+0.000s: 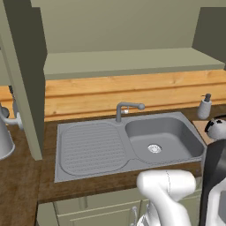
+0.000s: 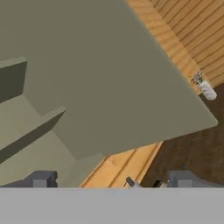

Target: Pick the kettle from the counter and place it on the tray. Then pick the mug from the cabinet and place it on the tray. Then close the cabinet doors.

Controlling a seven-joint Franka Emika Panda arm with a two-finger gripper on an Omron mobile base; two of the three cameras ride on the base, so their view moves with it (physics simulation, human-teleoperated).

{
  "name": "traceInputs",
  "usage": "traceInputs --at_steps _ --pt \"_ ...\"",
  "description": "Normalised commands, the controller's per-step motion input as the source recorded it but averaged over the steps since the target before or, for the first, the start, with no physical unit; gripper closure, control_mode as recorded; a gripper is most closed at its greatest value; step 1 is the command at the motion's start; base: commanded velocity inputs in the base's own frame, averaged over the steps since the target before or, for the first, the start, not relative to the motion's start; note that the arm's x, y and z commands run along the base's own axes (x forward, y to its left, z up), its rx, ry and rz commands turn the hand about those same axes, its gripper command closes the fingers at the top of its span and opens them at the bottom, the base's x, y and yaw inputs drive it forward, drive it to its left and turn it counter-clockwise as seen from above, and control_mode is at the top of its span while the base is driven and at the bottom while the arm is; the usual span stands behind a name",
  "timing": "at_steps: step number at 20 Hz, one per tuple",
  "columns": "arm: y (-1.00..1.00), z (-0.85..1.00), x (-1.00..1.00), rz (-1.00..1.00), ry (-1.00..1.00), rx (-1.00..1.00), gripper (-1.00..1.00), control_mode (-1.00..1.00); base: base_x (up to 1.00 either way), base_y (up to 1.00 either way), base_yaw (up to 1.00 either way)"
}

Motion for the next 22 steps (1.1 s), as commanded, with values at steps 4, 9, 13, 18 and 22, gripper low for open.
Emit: traceInputs --at_steps 4,9,13,18,22 --pt "0.10 0.11 -0.41 -0.12 -0.28 0.00 -1.00 -1.00 0.00 0.00 0.00" --pt "0.36 0.07 -0.36 -0.03 -0.21 0.00 -1.00 -1.00 0.00 0.00 0.00" --pt "0.62 -0.01 -0.06 0.12 -0.05 0.00 -1.00 -1.00 0.00 0.00 0.00" --pt "0.84 -0.04 0.00 0.48 -0.09 0.00 -1.00 -1.00 0.00 0.00 0.00" --pt "0.76 0.00 0.03 0.62 -0.01 0.02 -1.00 -1.00 0.00 0.00 0.00"
